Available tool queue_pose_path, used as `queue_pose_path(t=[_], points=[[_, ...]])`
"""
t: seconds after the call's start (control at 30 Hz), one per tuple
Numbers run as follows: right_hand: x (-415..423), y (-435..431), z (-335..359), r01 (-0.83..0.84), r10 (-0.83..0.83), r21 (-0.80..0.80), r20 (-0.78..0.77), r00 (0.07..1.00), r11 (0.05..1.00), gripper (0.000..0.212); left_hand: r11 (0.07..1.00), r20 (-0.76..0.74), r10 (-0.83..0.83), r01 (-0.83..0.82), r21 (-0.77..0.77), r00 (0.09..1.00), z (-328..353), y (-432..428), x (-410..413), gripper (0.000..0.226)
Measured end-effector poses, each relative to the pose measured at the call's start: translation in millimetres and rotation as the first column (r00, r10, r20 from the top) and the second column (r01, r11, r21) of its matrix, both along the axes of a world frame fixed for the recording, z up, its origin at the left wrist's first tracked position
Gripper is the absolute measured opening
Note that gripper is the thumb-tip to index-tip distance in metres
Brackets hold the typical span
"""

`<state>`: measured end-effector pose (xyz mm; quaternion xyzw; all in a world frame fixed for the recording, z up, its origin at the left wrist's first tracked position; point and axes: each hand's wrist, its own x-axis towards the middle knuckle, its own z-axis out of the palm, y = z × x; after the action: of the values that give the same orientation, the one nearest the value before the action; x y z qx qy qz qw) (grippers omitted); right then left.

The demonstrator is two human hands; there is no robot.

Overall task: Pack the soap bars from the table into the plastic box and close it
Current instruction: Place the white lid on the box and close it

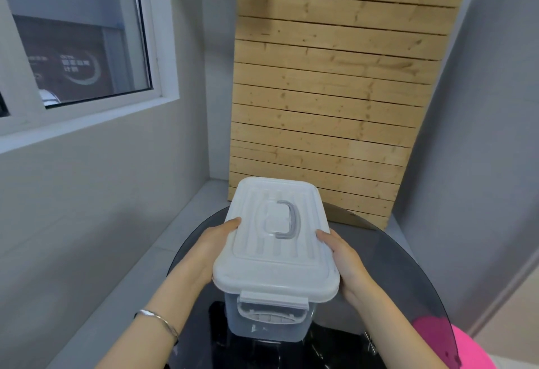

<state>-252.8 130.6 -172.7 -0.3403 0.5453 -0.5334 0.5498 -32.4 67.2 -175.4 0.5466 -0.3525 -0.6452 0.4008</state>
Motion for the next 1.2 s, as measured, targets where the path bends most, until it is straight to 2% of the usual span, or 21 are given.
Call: queue_pose_path(t=[0.13,0.23,0.33,0.4,0.47,0.53,0.67,0.7,0.77,0.87,0.93,1.0,1.1,1.2], points=[[-11,11,-7,0.046,-0.043,0.066,-0.038,0.998,0.997,0.046,0.994,-0.05,0.111,-0.112,-0.003,0.993,2,11,-15,0.033],[-27,20,-18,0.11,-0.11,0.034,-0.002,0.994,0.993,0.058,0.974,-0.135,0.223,-0.227,-0.011,0.965,4,22,-46,0.025],[-40,29,-27,0.169,-0.168,-0.025,0.039,0.985,0.985,0.069,0.929,-0.267,0.362,-0.369,0.024,0.893,-2,23,-91,0.031],[-48,32,-31,0.179,-0.178,-0.005,0.052,0.983,0.984,0.089,0.889,-0.318,0.444,-0.456,0.041,0.838,-3,22,-126,0.031],[-56,31,-36,0.161,-0.163,0.045,0.059,0.985,0.986,0.108,0.84,-0.315,0.523,-0.543,0.028,0.792,-3,21,-163,0.038],[-62,26,-37,0.16,-0.165,0.07,0.086,0.982,0.985,0.108,0.812,-0.271,0.561,-0.584,-0.005,0.782,3,22,-193,0.049],[-71,14,-28,0.291,-0.296,0.049,0.159,0.942,0.955,0.067,0.87,-0.161,0.482,-0.492,-0.03,0.861,-2,18,-214,0.055],[-73,12,-26,0.329,-0.332,0.048,0.168,0.928,0.943,0.063,0.879,-0.154,0.469,-0.477,-0.014,0.87,-4,15,-209,0.052],[-74,10,-26,0.385,-0.388,0.055,0.177,0.905,0.921,0.064,0.86,-0.172,0.504,-0.511,0.009,0.846,-8,4,-190,0.054],[-74,6,-29,0.452,-0.453,0.051,0.184,0.872,0.891,0.068,0.841,-0.172,0.533,-0.541,0.002,0.828,-10,-24,-150,0.071],[-74,4,-28,0.482,-0.478,0.022,0.183,0.859,0.876,0.067,0.893,-0.188,0.444,-0.451,0.009,0.876,-5,-45,-126,0.078],[-75,3,-26,0.514,-0.506,-0.003,0.172,0.846,0.858,0.073,0.957,-0.176,0.287,-0.291,0.004,0.941,-1,-62,-107,0.082],[-74,3,-22,0.515,-0.506,-0.07,0.112,0.855,0.854,0.068,0.988,-0.172,0.13,-0.143,-0.064,0.977,7,-73,-90,0.046],[-70,-1,-18,0.467,-0.472,-0.142,0.0,0.882,0.873,0.052,0.993,-0.15,0.059,-0.074,-0.091,0.987,4,-79,-83,0.039]])
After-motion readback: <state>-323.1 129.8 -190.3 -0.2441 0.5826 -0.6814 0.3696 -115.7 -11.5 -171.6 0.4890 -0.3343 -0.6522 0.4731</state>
